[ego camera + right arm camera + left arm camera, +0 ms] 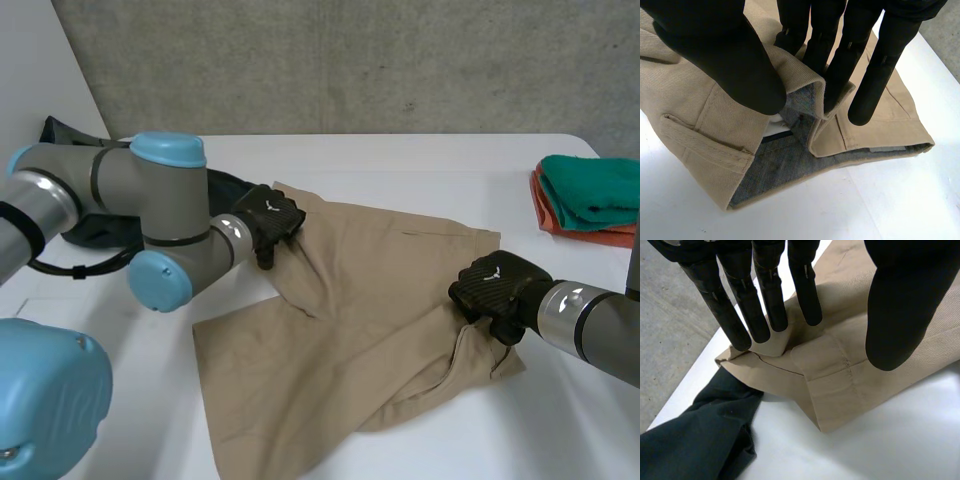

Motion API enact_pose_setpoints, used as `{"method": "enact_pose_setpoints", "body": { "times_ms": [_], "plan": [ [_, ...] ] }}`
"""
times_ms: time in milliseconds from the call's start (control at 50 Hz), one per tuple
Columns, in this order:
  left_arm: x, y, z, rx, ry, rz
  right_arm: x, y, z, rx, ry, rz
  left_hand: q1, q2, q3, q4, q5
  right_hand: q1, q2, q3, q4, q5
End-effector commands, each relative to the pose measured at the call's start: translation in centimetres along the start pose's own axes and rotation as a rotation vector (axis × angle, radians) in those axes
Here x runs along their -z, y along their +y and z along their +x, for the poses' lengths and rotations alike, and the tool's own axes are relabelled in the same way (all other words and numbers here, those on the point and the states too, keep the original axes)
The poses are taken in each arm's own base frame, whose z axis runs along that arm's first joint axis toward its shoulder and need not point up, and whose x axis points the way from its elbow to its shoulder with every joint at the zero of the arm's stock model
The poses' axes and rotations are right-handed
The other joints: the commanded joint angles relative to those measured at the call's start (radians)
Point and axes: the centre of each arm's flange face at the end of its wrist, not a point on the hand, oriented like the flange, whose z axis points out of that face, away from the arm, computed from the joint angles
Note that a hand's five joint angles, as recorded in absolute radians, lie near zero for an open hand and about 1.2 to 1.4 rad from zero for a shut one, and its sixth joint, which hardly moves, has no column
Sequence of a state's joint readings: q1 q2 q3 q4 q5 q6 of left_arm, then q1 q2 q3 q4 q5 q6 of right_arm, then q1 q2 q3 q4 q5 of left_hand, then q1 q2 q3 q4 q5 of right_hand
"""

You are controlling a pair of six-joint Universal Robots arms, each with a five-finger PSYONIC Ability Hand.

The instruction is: Fold the laundry.

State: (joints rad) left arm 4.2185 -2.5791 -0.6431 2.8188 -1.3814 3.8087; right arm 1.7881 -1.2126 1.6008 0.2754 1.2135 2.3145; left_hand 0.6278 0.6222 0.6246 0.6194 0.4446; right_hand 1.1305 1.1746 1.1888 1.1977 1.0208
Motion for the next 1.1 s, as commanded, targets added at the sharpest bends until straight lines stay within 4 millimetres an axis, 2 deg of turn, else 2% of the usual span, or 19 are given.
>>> {"method": "enact_pose_setpoints", "body": {
  "times_ms": [20, 100, 140, 160, 260, 460, 540, 600, 620, 660, 720, 840, 1020, 1100],
  "plan": [
    [-0.6, -0.1, 0.6, -0.058, -0.031, -0.024, 0.0, 0.0, 0.1, -0.002, 0.001, 0.001, 0.22, 0.225, 0.223, 0.228, 0.228, 0.266, 0.222, 0.207, 0.199, 0.201],
    [-0.7, -0.2, 1.0, -0.069, -0.038, -0.039, 0.0, 0.1, 0.2, -0.004, 0.002, 0.001, 0.489, 0.495, 0.492, 0.497, 0.498, 0.266, 0.222, 0.207, 0.199, 0.201],
    [-0.6, -0.2, 0.8, -0.07, -0.059, -0.054, 0.1, 0.1, 0.2, -0.004, 0.003, 0.002, 0.747, 0.752, 0.75, 0.755, 0.755, 0.266, 0.222, 0.207, 0.199, 0.201],
    [-0.6, -0.2, 0.8, -0.067, -0.067, -0.062, 0.1, 0.1, 0.2, -0.003, 0.003, 0.002, 0.768, 0.774, 0.771, 0.777, 0.777, 0.266, 0.222, 0.207, 0.199, 0.201],
    [0.5, -0.9, -0.1, -0.065, -0.138, -0.112, 0.1, 0.0, 0.1, -0.001, 0.001, 0.005, 0.768, 0.774, 0.772, 0.777, 0.777, 0.266, 0.222, 0.207, 0.199, 0.201],
    [3.3, 0.0, -0.9, -0.077, -0.175, -0.291, 0.4, -0.3, -0.3, 0.007, -0.004, 0.014, 0.768, 0.774, 0.772, 0.777, 0.777, 0.266, 0.222, 0.207, 0.199, 0.201],
    [4.8, 0.8, -0.4, -0.079, -0.128, -0.403, 0.7, -0.6, -0.7, 0.016, -0.008, 0.022, 0.768, 0.774, 0.772, 0.777, 0.777, 0.266, 0.222, 0.207, 0.199, 0.201],
    [5.1, 0.6, -0.1, -0.071, -0.1, -0.408, 0.9, -0.8, -1.1, 0.023, -0.016, 0.028, 0.768, 0.774, 0.772, 0.777, 0.777, 0.266, 0.222, 0.207, 0.199, 0.201],
    [5.2, 0.4, -0.1, -0.068, -0.099, -0.401, 0.9, -0.9, -1.3, 0.027, -0.018, 0.03, 0.728, 0.734, 0.731, 0.736, 0.737, 0.266, 0.222, 0.207, 0.199, 0.201],
    [5.1, -0.1, -0.5, -0.051, -0.117, -0.368, 1.0, -1.0, -1.5, 0.032, -0.022, 0.032, 0.231, 0.236, 0.234, 0.239, 0.239, 0.266, 0.222, 0.207, 0.199, 0.201],
    [4.8, -1.3, -1.8, -0.009, -0.176, -0.29, 1.1, -1.2, -1.7, 0.036, -0.023, 0.038, -0.17, -0.164, -0.166, -0.161, -0.161, 0.266, 0.222, 0.207, 0.199, 0.201],
    [4.1, -2.5, -2.8, 0.054, -0.217, -0.158, 1.2, -1.1, -1.7, 0.029, -0.02, 0.037, -0.18, -0.174, -0.176, -0.171, -0.171, 0.266, 0.222, 0.207, 0.199, 0.201],
    [2.7, -1.6, -1.4, 0.054, -0.159, -0.129, 1.2, -1.1, -1.4, 0.029, -0.012, 0.039, -0.141, -0.136, -0.138, -0.133, -0.133, 0.266, 0.222, 0.207, 0.199, 0.201],
    [1.9, -1.0, -0.6, 0.028, -0.129, -0.126, 1.2, -1.1, -1.5, 0.03, -0.012, 0.041, -0.05, -0.045, -0.047, -0.042, -0.042, 0.266, 0.222, 0.207, 0.199, 0.201]
  ]
}}
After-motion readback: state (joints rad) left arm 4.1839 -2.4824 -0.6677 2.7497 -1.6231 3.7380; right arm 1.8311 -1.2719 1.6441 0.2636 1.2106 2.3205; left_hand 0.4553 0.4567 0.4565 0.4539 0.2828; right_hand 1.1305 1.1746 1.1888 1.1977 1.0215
